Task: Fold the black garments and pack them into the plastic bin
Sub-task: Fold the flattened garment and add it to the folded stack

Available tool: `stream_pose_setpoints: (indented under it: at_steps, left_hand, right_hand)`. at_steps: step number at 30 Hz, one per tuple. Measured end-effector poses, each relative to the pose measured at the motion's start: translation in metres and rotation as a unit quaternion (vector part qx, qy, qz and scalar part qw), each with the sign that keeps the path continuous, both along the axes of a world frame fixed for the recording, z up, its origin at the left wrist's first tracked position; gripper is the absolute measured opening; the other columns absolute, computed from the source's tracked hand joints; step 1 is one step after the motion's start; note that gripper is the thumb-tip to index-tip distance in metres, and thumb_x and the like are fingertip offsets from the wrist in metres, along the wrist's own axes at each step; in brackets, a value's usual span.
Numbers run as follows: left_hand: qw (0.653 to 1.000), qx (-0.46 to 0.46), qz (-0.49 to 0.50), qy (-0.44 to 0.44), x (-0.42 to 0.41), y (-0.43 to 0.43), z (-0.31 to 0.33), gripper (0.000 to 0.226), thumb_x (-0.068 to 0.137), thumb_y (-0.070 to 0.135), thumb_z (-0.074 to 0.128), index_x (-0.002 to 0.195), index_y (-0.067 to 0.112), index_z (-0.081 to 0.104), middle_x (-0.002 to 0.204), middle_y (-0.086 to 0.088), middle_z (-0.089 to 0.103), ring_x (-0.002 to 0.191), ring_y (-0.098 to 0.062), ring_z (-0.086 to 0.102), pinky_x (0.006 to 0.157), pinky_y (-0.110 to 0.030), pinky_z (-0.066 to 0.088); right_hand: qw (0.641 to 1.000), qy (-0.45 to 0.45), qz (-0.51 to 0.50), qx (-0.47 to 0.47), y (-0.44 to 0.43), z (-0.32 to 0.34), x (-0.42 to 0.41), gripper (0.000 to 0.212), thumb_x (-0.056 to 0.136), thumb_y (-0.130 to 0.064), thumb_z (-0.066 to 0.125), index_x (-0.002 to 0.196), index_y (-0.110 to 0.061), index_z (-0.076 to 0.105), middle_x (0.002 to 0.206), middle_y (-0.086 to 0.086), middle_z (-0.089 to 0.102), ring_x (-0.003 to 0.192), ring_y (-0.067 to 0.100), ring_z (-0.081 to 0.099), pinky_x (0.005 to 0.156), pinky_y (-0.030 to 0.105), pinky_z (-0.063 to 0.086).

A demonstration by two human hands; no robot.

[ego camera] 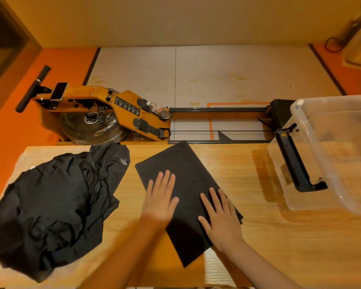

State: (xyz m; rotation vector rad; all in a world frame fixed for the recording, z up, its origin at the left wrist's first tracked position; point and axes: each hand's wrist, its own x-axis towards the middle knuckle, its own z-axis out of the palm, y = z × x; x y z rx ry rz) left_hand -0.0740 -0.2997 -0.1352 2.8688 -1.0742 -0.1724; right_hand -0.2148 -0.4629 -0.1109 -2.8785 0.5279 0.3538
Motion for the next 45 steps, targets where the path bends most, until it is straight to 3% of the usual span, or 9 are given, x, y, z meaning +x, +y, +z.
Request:
stream_pose_setpoints:
  at_steps: [2,5,10,12,18,22,26,41,45]
  left_hand:
    - [0.999,-0.017,0.006,0.038,-0.040,-0.001,-0.011,0.063,0.099,0.048,0.023,0.152,0.014,0.020,0.156,-0.008,0.030,0.147,-0.024,0.013,0.117,-0.041,0.008]
    - [0.998,-0.025,0.031,0.054,-0.060,0.000,-0.014,0.062,0.101,0.051,0.014,0.150,0.015,0.030,0.156,-0.009,0.029,0.145,-0.026,0.020,0.117,-0.043,0.011]
    - [0.994,0.018,-0.105,0.025,-0.014,0.017,-0.017,0.064,0.095,0.050,0.032,0.152,0.023,0.019,0.158,-0.003,0.026,0.149,-0.017,-0.004,0.116,-0.040,0.005]
    - [0.990,0.021,-0.138,0.012,-0.001,0.023,-0.011,0.064,0.095,0.048,0.033,0.152,0.022,0.019,0.159,-0.003,0.021,0.148,-0.019,0.001,0.115,-0.041,0.007]
    - [0.990,-0.056,-0.121,0.036,-0.058,0.041,-0.005,0.066,0.095,0.044,0.039,0.153,0.015,0.022,0.159,-0.003,0.022,0.148,-0.020,0.017,0.116,-0.041,0.016]
    - [0.993,-0.041,-0.099,0.050,-0.076,0.060,-0.011,0.064,0.094,0.045,0.040,0.150,0.015,0.031,0.158,-0.002,0.025,0.147,-0.018,0.021,0.117,-0.039,0.014]
    - [0.992,0.023,-0.107,0.058,-0.076,0.061,-0.011,0.069,0.094,0.054,0.035,0.150,0.015,0.030,0.157,-0.003,0.026,0.147,-0.018,0.013,0.117,-0.038,0.009]
    - [0.977,0.055,-0.197,0.057,-0.111,0.108,-0.009,0.077,0.094,0.066,0.025,0.150,0.013,0.027,0.157,-0.006,0.025,0.147,-0.021,0.014,0.115,-0.039,0.011]
    - [0.973,0.034,-0.225,0.049,-0.118,0.123,-0.010,0.076,0.091,0.060,0.044,0.150,0.016,0.025,0.156,-0.005,0.027,0.146,-0.019,0.014,0.117,-0.038,0.009]
  right_hand:
    - [0.998,-0.011,0.064,0.003,-0.008,-0.009,0.003,0.058,0.095,-0.050,0.032,0.147,-0.025,0.035,0.152,0.005,0.037,0.143,0.025,0.021,0.114,0.039,0.012]
    - [0.994,-0.005,0.110,-0.013,-0.015,-0.017,0.004,0.056,0.097,-0.049,0.030,0.149,-0.028,0.027,0.154,0.001,0.033,0.145,0.020,0.017,0.115,0.037,0.010]
    - [1.000,-0.005,0.009,0.021,0.015,-0.015,-0.006,0.055,0.095,-0.051,0.027,0.140,-0.026,0.048,0.143,0.003,0.050,0.129,0.025,0.049,0.099,0.036,0.043]
    - [1.000,-0.017,-0.003,0.022,0.027,-0.012,-0.009,0.056,0.095,-0.052,0.025,0.137,-0.025,0.051,0.140,0.005,0.052,0.123,0.026,0.054,0.094,0.038,0.048]
    - [0.989,-0.094,0.112,-0.003,0.017,-0.014,-0.016,0.057,0.096,-0.045,0.034,0.149,-0.023,0.031,0.154,0.002,0.033,0.143,0.023,0.024,0.112,0.040,0.018]
    - [0.983,-0.062,0.171,0.000,0.008,-0.025,-0.037,0.056,0.099,-0.046,0.029,0.150,-0.024,0.027,0.156,0.000,0.028,0.146,0.021,0.020,0.112,0.040,0.018]
    - [0.987,-0.042,0.153,-0.004,0.010,-0.027,-0.042,0.054,0.102,-0.046,0.020,0.150,-0.025,0.027,0.157,-0.001,0.027,0.146,0.021,0.018,0.113,0.040,0.017]
    - [0.993,-0.051,0.104,0.014,0.074,-0.024,-0.105,0.089,0.085,-0.075,0.037,0.151,-0.017,0.024,0.159,0.003,0.021,0.147,0.021,0.017,0.114,0.042,0.015]
    - [0.992,-0.072,0.105,-0.007,0.084,-0.029,-0.117,0.083,0.080,-0.051,0.062,0.149,-0.019,0.027,0.154,0.004,0.035,0.144,0.020,0.023,0.114,0.038,0.014]
